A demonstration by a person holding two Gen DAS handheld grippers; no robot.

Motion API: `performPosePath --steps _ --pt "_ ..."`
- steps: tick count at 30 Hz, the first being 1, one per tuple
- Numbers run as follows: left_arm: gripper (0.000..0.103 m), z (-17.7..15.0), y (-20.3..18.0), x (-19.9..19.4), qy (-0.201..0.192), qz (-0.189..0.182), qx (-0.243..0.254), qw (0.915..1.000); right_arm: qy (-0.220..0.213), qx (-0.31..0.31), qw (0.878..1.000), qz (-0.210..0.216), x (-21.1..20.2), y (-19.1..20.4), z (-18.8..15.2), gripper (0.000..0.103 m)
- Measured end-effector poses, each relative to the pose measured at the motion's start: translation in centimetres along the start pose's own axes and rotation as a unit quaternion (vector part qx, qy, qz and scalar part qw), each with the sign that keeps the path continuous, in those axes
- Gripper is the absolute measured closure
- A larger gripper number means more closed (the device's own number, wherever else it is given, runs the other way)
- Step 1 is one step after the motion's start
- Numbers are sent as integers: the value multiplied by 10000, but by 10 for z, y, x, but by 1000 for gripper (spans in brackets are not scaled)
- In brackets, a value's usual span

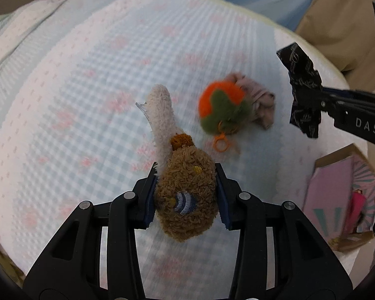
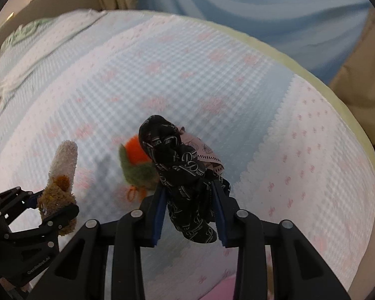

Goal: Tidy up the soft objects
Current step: 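Grasp the brown plush keychain with the left gripper while the right grasps the black scrunchie, then carry the brown plush and black scrunchie into the box and release both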

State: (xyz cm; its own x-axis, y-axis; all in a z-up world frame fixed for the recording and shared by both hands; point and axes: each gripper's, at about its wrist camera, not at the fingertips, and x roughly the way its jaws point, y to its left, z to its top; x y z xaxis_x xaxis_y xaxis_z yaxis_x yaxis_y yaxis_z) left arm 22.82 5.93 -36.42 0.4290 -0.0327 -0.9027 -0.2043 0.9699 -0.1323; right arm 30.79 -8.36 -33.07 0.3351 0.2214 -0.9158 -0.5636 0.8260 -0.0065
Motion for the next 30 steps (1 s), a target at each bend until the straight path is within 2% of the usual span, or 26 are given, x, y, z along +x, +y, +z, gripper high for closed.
performPosePath --steps 8,16,21,30 --pt "66 15 -8 -84 -473 -195 283 9983 -360 757 9965 44 -88 6 -13 71" --pt "66 29 -35 -169 -799 -439 668 9936 -821 1577 9840 89 -197 17 -47 71" --pt "66 22 -69 -206 -958 -630 1014 9882 -957 1955 9760 33 -247 17 -83 71" --pt "66 3 -163 -234 -991 -1118 1609 9756 -1134 2557 9600 -122 -307 -11 -142 71"
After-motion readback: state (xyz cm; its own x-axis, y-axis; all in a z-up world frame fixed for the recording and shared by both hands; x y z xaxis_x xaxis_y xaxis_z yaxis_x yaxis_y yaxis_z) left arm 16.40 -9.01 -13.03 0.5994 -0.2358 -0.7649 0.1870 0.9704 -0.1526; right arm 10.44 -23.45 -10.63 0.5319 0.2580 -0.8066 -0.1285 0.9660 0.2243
